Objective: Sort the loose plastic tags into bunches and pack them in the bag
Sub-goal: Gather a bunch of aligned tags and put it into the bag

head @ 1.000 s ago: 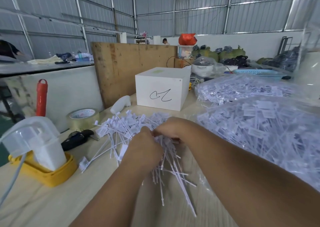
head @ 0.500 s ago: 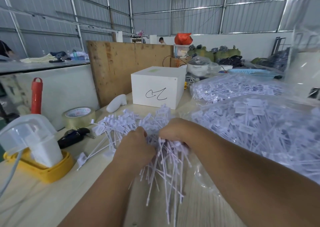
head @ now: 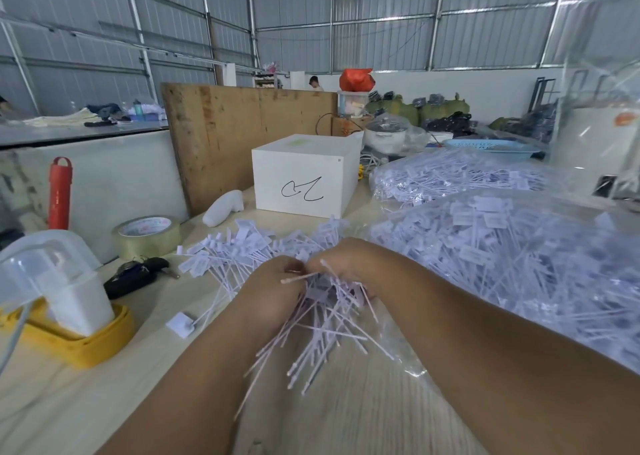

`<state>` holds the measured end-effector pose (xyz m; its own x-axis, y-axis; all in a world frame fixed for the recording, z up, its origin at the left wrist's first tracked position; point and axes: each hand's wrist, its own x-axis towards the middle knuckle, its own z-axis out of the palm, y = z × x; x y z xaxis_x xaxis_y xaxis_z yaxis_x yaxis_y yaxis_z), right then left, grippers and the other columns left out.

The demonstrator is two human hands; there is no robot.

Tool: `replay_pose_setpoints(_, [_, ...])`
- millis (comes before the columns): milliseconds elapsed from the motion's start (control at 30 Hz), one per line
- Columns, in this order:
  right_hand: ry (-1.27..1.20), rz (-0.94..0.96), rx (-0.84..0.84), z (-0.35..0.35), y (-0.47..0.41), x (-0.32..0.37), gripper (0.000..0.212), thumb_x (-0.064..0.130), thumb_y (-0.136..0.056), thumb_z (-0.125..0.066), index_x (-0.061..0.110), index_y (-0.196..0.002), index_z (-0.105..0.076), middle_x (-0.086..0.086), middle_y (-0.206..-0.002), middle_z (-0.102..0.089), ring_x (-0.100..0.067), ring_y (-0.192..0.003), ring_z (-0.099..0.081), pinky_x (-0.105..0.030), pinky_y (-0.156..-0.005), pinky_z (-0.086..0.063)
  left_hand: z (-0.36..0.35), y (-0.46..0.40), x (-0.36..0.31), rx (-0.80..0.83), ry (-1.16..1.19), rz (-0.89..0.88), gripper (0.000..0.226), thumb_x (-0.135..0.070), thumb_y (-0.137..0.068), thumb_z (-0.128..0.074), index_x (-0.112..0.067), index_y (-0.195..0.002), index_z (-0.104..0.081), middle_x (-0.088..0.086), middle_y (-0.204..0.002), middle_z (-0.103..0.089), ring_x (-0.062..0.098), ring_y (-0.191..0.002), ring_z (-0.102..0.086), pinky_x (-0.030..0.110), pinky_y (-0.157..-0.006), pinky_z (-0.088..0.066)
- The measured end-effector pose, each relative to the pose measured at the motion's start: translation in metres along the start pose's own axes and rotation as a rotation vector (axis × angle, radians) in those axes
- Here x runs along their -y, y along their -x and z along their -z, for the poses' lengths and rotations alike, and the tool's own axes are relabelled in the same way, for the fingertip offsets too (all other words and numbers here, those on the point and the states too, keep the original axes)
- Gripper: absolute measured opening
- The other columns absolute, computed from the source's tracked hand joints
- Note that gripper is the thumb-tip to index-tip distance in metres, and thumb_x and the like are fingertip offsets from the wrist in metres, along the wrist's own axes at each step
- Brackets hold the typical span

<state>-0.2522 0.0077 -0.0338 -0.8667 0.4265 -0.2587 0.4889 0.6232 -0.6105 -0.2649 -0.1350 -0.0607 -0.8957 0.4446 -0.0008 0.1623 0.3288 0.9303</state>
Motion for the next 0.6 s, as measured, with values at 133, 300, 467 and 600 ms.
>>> replay_pose_setpoints(133, [-0.008,-0.017,-0.116,-0.003,0.0,-0.011,0.033,0.03,-0.073,-0.071,0.009,-0.093,-0.056,-0.004,-0.07,-0.052,-0.016,-0.057,-0.052,-0.016,-0.043,-0.035,-0.008,0.0,-0.006,0.053,0.309,0.144,0.027,0.007,-0.09,-0.048,-0.005,-0.109,-0.063,0.01,-0.081,-0.064,0.021,-0.071,-0.06,0.024,-0.057,-0.05])
replay_pose_setpoints(300, [-0.064,-0.032,-0.147,-0.001,0.002,-0.013,0.047,0.029,-0.072,-0.077,0.007,-0.11,-0.059,-0.008,-0.09,-0.059,-0.02,-0.071,-0.058,-0.024,-0.052,-0.044,-0.014,0.004,-0.008,0.151,0.589,0.166,0.017,-0.009,-0.093,-0.047,-0.003,-0.1,-0.061,0.012,-0.079,-0.067,0.02,-0.067,-0.063,0.025,-0.059,-0.055])
replay_pose_setpoints(467, [-0.219,-0.077,-0.142,0.005,0.008,-0.018,0.053,0.023,-0.072,-0.076,0.002,-0.118,-0.06,-0.01,-0.089,-0.063,-0.021,-0.069,-0.061,-0.022,-0.052,-0.044,-0.02,0.006,-0.006,0.226,0.45,0.032,0.078,-0.016,-0.06,-0.066,-0.013,-0.135,-0.046,0.009,-0.113,-0.066,0.014,-0.092,-0.068,0.027,-0.077,-0.052])
replay_pose_setpoints(600, [-0.244,-0.096,-0.233,0.004,0.009,-0.021,0.088,0.024,-0.078,-0.071,0.009,-0.15,-0.023,-0.014,-0.141,-0.046,-0.027,-0.107,-0.057,-0.026,-0.068,-0.045,-0.024,0.011,-0.003,0.253,0.258,-0.114,0.094,-0.013,-0.057,-0.069,-0.024,-0.144,-0.036,-0.002,-0.12,-0.06,0.01,-0.104,-0.064,0.016,-0.072,-0.053])
